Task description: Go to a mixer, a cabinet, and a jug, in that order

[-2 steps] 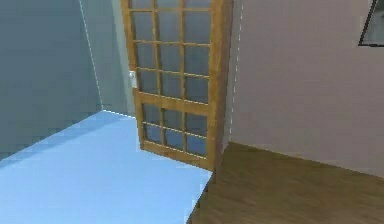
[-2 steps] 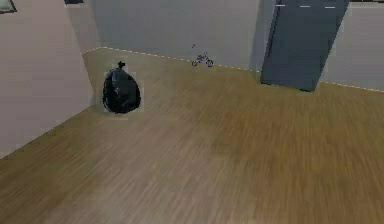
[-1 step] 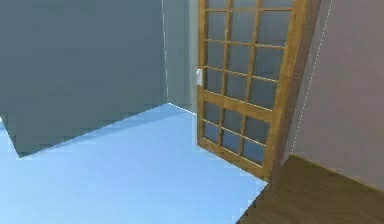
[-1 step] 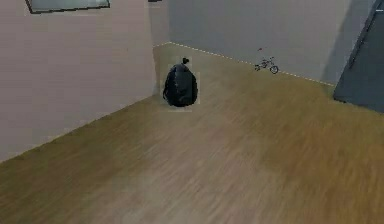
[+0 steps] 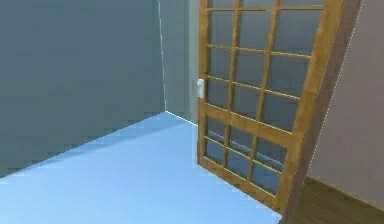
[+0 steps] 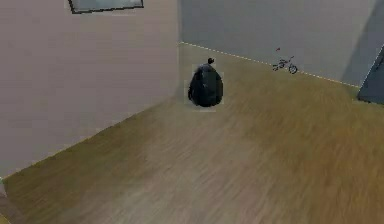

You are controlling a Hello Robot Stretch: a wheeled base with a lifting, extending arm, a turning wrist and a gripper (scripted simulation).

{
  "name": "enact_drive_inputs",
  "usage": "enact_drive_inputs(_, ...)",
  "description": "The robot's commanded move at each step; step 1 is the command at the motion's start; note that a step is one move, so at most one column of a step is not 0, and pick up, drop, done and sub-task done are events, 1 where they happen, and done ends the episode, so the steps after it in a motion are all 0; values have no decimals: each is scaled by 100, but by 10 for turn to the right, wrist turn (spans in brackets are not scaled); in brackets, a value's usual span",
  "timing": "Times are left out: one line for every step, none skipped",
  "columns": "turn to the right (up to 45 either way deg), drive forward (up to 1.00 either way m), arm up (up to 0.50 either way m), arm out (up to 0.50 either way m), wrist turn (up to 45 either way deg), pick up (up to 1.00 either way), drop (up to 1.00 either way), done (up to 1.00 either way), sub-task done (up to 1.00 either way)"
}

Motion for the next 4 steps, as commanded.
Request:
enact_drive_inputs(-450, 0, 0, 0, 0, 0, 0, 0, 0)
enact_drive_inputs(-60, 0, 0, 0, 0, 0, 0, 0, 0)
enact_drive_inputs(0, 100, 0, 0, 0, 0, 0, 0, 0)
enact_drive_inputs(-30, 0, 0, 0, 0, 0, 0, 0, 0)
